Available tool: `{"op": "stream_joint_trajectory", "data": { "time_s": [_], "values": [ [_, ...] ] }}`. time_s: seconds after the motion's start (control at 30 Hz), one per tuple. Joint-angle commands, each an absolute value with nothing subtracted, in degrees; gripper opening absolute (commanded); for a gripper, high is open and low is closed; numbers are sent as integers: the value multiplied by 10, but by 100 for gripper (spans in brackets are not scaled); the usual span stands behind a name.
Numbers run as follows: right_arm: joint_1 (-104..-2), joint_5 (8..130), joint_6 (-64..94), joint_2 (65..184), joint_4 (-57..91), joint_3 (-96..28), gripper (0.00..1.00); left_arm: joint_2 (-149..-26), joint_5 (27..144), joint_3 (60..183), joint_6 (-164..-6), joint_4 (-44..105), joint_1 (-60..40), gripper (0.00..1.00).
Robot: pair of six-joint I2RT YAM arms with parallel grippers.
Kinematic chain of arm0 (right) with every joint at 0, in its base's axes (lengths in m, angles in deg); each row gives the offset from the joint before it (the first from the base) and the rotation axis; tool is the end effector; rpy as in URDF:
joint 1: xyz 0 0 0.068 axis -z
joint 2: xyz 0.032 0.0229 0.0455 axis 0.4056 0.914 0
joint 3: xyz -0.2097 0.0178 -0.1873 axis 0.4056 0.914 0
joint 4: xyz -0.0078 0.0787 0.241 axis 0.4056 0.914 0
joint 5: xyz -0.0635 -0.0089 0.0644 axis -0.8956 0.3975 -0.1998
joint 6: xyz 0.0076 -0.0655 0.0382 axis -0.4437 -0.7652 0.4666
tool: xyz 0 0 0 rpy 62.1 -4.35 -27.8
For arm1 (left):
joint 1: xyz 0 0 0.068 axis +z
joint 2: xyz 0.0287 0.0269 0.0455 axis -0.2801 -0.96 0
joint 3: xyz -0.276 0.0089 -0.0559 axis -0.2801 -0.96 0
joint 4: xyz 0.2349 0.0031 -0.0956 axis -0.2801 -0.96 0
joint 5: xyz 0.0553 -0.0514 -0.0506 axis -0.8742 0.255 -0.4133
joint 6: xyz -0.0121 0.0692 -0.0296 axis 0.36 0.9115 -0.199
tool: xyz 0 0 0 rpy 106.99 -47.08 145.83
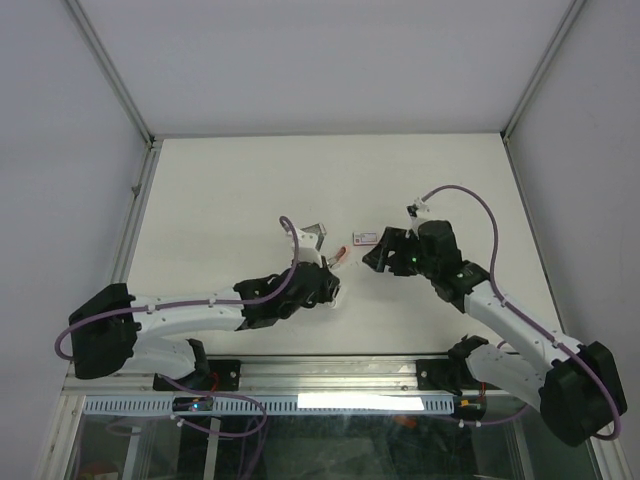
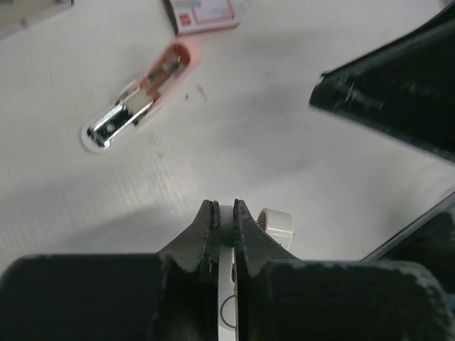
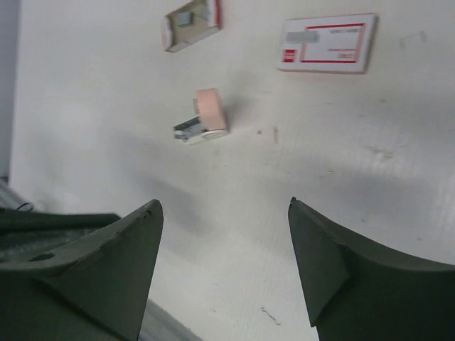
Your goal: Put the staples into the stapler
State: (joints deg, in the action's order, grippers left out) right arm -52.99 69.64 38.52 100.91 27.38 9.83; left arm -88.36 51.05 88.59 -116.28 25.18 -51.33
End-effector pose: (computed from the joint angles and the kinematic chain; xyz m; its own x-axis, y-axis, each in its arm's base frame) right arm 0.1911 0.1165 0.2132 -0.7427 0.1602 -0.6502 -0.2363 0.8458 0.4783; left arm 0.1341 -0.2501 0.1995 -0.6567 -0.0102 -0.7540 0.3440 0.8858 -0.3116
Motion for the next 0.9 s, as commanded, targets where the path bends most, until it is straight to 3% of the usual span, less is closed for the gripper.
{"op": "stream_joint_trajectory", "data": {
  "time_s": [0.0,0.17,0.47,0.87],
  "values": [
    [-540,824,424,972,169,114,75,-819,484,856,-1183,385,-479,0],
    [-612,825,406,964,154,104,78,-788,548,820,-1210,454,-417,0],
    [-722,754,404,990,123,95,82,-769,556,814,-1211,479,-389,0],
    [-748,665,465,1009,63,102,77,-742,552,785,-1215,503,-387,0]
  ]
}}
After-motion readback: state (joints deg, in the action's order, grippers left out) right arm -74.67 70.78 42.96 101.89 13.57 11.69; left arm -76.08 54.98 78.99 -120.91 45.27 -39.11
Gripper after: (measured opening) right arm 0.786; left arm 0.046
